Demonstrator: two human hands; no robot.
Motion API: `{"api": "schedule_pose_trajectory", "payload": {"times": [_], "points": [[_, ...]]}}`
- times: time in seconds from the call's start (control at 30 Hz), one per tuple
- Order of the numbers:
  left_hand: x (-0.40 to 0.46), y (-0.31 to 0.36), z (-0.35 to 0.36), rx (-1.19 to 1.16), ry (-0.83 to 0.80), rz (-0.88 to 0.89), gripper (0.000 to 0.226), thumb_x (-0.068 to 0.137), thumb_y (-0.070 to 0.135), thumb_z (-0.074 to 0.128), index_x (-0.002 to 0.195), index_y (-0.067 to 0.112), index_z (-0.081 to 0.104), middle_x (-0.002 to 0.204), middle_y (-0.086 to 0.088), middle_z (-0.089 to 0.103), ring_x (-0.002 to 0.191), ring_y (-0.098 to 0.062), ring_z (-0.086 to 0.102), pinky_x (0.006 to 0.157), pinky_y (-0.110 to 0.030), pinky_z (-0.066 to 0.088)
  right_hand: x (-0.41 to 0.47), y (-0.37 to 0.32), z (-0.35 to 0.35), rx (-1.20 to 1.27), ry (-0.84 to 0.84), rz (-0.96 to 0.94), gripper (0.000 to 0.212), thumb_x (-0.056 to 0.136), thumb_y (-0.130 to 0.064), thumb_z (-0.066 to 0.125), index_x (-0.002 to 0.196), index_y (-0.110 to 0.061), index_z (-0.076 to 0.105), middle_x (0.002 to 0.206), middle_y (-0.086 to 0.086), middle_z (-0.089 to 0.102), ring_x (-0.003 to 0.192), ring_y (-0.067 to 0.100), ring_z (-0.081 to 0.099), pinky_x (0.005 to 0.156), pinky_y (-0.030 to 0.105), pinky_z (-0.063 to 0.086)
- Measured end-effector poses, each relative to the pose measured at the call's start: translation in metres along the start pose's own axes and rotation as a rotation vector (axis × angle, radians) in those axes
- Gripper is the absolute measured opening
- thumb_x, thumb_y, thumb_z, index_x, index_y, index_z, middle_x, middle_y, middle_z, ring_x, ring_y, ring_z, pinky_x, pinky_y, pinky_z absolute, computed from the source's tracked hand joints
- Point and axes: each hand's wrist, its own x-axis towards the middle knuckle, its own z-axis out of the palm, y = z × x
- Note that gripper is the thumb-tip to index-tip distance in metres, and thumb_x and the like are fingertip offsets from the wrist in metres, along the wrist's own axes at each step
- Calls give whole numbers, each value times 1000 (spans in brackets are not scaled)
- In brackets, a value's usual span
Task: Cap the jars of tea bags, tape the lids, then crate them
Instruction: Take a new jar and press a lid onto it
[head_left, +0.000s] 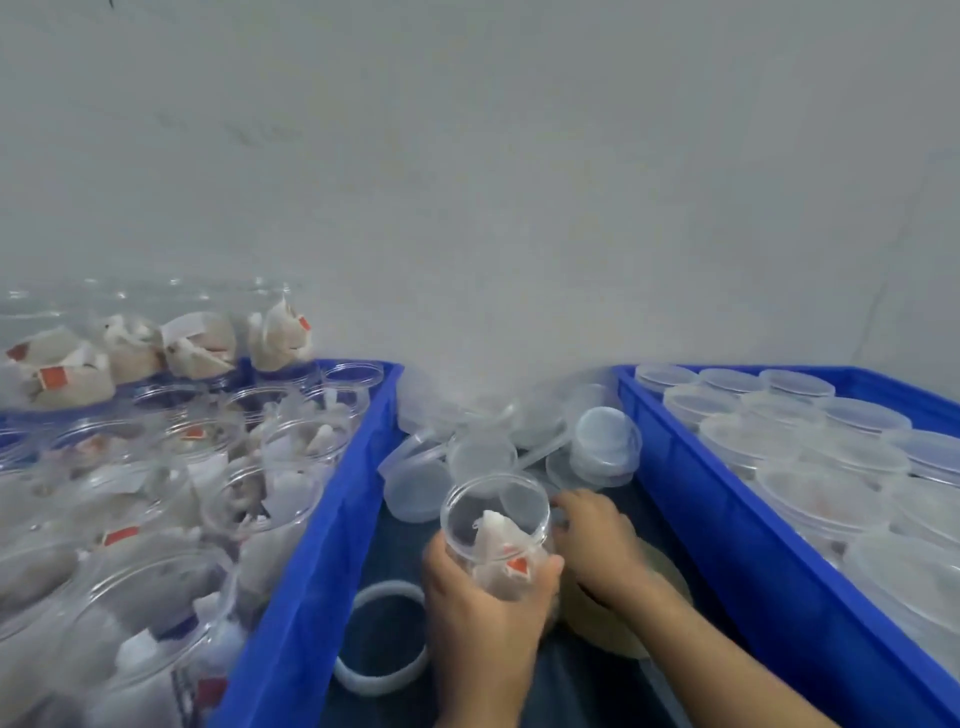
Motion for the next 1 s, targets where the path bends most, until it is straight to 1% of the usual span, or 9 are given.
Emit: {"api": "schedule_pose_trajectory", "payload": {"times": [0.13, 0.3, 0.4, 0.5, 0.57, 0.7, 0.83, 0.9, 1.0], "points": [[-1, -7, -6, 31, 13, 62, 100, 41, 52, 79, 129, 16, 47, 120, 3, 58, 106, -16, 58, 85, -29, 46, 6, -12, 12, -196, -38, 6, 23, 88, -30, 48, 103, -23, 64, 116, 2, 59, 110, 25, 51, 89, 38, 40], [-4, -6, -11, 37, -33, 95, 103, 46, 49, 82, 137, 17, 42, 124, 2, 55, 112, -18, 56, 93, -32, 46, -9, -32, 13, -198, 158, -60, 16, 90, -26, 46, 95, -21, 60, 105, -2, 61, 105, 20, 52, 88, 35, 41], [-4, -7, -13, 74, -56, 108, 102, 50, 52, 79, 137, 14, 41, 129, -2, 54, 115, -20, 53, 96, -35, 45, -23, -35, -12, 179, 348, 10, 9, 94, -20, 50, 91, -16, 57, 91, -2, 62, 85, 19, 57, 74, 33, 44], [-5, -5, -12, 105, -46, 127, 97, 56, 45, 82, 136, 8, 41, 128, -7, 53, 116, -24, 52, 97, -36, 43, -47, -40, -39, 581, 584, 64, 4, 97, -24, 44, 94, -24, 47, 80, -11, 59, 70, 4, 56, 59, 22, 39], [-5, -4, -12, 99, -41, 120, 97, 57, 45, 81, 137, 9, 41, 128, -8, 53, 116, -25, 51, 96, -37, 43, -60, -43, -51, 962, 701, 152, 7, 98, -24, 42, 93, -25, 46, 76, -8, 66, 70, -2, 61, 60, 17, 42], [-4, -7, -10, 125, -47, 127, 99, 56, 51, 77, 138, 10, 40, 130, -8, 52, 117, -26, 51, 96, -40, 44, -73, -46, -52, 1516, 446, 307, 27, 96, -14, 49, 121, -25, 45, 81, -2, 66, 76, 10, 68, 68, 27, 56], [-5, -3, -10, 101, -44, 114, 105, 52, 62, 71, 139, 12, 39, 132, -5, 52, 120, -23, 51, 97, -37, 44, -80, -52, -38, 1334, 289, 188, 20, 95, -19, 51, 111, -25, 61, 72, -13, 65, 62, -4, 58, 58, 15, 49], [-5, -2, -6, 102, -80, 107, 111, 49, 70, 63, 140, 14, 37, 134, -3, 50, 122, -20, 50, 98, -34, 43, -81, -51, -28, 1194, 310, 97, 19, 91, -27, 55, 109, -35, 57, 80, -25, 65, 72, -12, 58, 65, 11, 45], [-4, -3, -5, 155, -138, 118, 107, 54, 67, 65, 141, 13, 34, 135, -4, 49, 123, -19, 49, 99, -33, 42, -83, -52, -20, 987, 320, -27, 36, 82, -45, 66, 112, -45, 47, 109, -24, 53, 94, -18, 50, 74, 6, 42]]}}
